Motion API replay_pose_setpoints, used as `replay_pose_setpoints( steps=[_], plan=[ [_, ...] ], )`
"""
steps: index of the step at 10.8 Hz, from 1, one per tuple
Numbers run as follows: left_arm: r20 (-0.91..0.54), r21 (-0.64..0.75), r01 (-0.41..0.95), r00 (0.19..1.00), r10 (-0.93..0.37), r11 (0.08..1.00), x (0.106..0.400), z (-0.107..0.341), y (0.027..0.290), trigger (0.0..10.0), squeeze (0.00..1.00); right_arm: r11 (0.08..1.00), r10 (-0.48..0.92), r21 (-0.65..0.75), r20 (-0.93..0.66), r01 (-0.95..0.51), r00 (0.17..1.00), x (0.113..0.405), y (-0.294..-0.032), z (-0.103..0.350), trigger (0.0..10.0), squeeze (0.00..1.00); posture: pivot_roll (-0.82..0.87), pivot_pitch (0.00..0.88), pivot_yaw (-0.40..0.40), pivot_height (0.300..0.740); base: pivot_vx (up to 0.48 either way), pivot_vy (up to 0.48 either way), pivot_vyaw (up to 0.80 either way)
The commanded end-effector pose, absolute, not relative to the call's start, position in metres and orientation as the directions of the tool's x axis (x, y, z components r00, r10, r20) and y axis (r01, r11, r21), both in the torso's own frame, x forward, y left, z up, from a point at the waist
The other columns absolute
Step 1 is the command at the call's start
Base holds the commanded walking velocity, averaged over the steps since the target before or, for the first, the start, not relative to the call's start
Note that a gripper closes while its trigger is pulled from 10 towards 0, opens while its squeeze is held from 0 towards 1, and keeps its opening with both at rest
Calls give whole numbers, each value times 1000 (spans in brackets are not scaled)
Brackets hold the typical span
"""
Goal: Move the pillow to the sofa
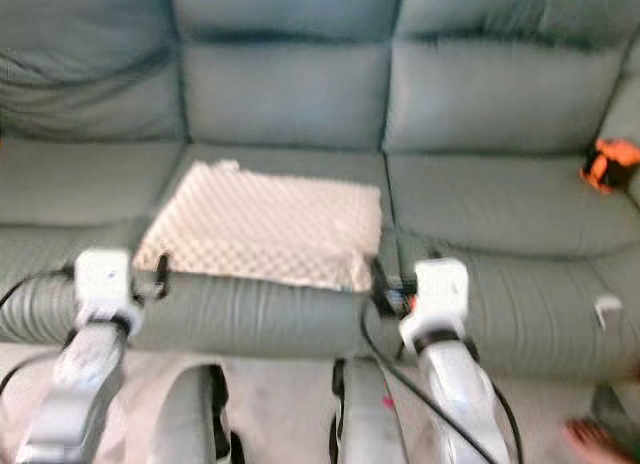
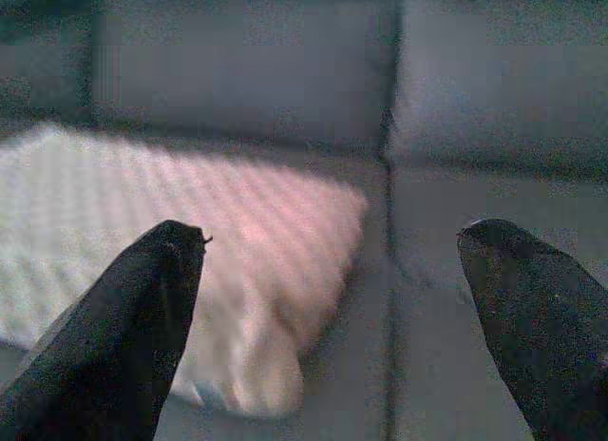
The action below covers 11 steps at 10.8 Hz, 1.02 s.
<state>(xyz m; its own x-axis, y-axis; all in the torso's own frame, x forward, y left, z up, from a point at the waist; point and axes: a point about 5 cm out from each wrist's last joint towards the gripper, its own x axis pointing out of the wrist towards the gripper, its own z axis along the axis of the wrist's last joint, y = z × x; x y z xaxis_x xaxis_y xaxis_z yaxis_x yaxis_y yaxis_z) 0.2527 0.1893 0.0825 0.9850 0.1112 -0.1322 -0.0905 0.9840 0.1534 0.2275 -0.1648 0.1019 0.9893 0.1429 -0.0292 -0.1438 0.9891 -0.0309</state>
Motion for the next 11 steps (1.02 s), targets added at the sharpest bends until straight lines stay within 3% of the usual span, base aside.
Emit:
replay_pose_setpoints(
  steps=[1,3,4,5,8,11],
  plan=[
    [-140,153,-91,984,113,984,255,84,190,10000,1000,989,145,-22,-41,-146,989,228,-162,101,10000,0,-12,0,8,625,0,0,0],
    [-147,140,-85,983,106,986,259,84,184,10000,1000,990,142,-9,-43,-142,989,230,-160,100,10000,0,-19,0,7,665,0,0,0],
    [-155,133,-75,983,95,988,257,82,180,10000,455,990,139,-1,-44,-139,989,230,-159,100,10000,0,-21,0,8,680,0,0,0],
    [-163,132,-68,983,89,989,257,81,178,10000,0,990,140,0,-45,-140,989,230,-158,100,10000,0,-21,0,8,694,0,0,0],
    [-182,133,-44,981,68,990,258,79,174,10000,0,990,142,9,-61,-142,988,228,-157,97,10000,0,-29,0,14,740,0,0,0],
    [-204,139,-9,978,38,990,258,76,169,10000,0,987,161,30,-56,-160,985,225,-153,98,10000,0,-35,0,22,740,0,0,0]
  ],
)
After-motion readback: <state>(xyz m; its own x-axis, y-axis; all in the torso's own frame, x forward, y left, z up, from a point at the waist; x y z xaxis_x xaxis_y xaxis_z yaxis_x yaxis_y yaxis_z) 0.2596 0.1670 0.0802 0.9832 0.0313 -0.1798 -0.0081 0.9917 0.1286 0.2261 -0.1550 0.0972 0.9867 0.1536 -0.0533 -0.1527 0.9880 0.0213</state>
